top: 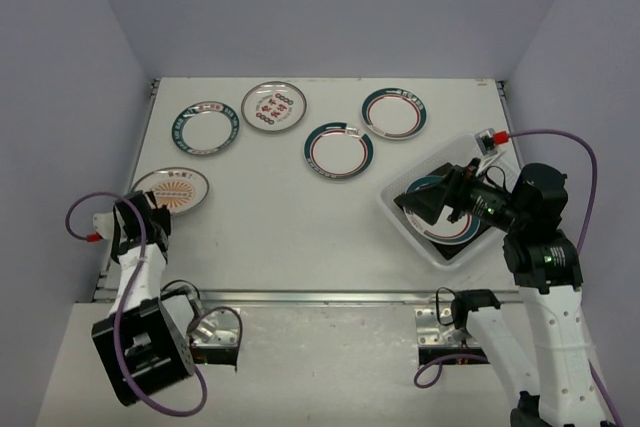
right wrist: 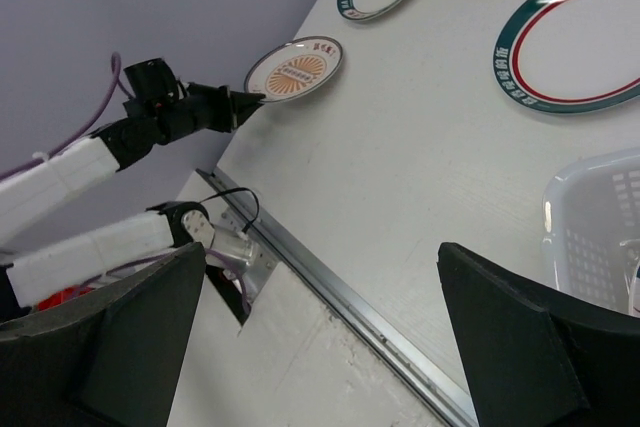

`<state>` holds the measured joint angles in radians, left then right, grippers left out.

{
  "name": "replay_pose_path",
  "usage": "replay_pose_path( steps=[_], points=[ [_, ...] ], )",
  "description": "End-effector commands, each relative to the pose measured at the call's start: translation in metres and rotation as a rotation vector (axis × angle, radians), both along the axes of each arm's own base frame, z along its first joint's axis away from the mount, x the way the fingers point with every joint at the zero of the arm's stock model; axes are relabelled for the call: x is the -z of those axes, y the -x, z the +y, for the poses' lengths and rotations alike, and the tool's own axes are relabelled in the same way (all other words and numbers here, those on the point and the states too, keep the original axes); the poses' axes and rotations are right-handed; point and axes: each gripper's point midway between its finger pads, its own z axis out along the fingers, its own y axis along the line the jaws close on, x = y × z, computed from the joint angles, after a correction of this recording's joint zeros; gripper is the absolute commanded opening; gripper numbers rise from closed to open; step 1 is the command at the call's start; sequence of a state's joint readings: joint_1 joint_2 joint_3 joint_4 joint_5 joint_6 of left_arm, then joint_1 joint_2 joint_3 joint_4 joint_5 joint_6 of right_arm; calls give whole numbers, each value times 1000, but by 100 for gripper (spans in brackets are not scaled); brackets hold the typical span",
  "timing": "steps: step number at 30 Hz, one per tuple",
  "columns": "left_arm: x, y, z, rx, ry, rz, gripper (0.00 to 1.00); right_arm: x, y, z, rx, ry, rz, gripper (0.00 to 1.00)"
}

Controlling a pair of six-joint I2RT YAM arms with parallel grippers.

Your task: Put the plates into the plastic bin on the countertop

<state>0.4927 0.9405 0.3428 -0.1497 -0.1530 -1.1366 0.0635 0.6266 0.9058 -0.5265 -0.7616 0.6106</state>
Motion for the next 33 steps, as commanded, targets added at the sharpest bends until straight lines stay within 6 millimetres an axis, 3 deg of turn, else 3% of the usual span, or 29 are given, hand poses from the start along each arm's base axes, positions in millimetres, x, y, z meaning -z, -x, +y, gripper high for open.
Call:
replay_pose_path(
  steps=[1, 4, 10, 13, 15, 16, 18, 19, 20, 22, 23, 25, 26, 27, 31, 33],
  points=[
    [-66, -1, 1, 39, -103, -122, 0, -20, -2, -1, 12, 11, -77, 99],
    [-87, -18, -15, 189, -112, -165, 0, -19, -4, -3, 29, 17, -73, 99],
    [-177, -52, -55, 529, -224, -412, 0, -16, -10, -7, 63, 26, -63, 99],
    [-231, -64, -96, 742, -264, -549, 0, -20, -13, -10, 87, 36, -68, 99],
    [-272, -71, -140, 904, -278, -645, 0, -27, -15, -14, 117, 47, -81, 99],
    [-284, -74, -146, 929, -284, -666, 0, -30, -14, -15, 120, 51, -90, 99],
    [-302, -82, -215, 1117, -231, -733, 0, -36, -17, -23, 179, 66, -114, 99],
    [-305, -87, -248, 1193, -210, -735, 0, -40, -17, -25, 198, 67, -127, 99],
    [-307, -101, -266, 1221, -205, -721, 0, -45, -18, -30, 235, 67, -136, 99],
    [-302, -99, -338, 1387, -167, -712, 0, -57, -15, -37, 285, 70, -164, 99],
    [-298, -111, -341, 1381, -177, -693, 0, -63, -13, -40, 300, 70, -173, 99],
    [-263, -116, -395, 1485, -161, -597, 0, -79, -5, -52, 371, 91, -201, 99],
    [-268, -119, -410, 1508, -161, -605, 0, -85, -1, -57, 398, 96, -214, 99],
    [-252, -124, -434, 1560, -138, -571, 0, -95, 7, -64, 436, 104, -235, 99],
    [-215, -122, -491, 1697, -115, -502, 0, -116, 27, -77, 505, 117, -280, 99],
    [-203, -119, -510, 1745, -111, -476, 0, -128, 36, -80, 520, 114, -308, 99]
  ],
)
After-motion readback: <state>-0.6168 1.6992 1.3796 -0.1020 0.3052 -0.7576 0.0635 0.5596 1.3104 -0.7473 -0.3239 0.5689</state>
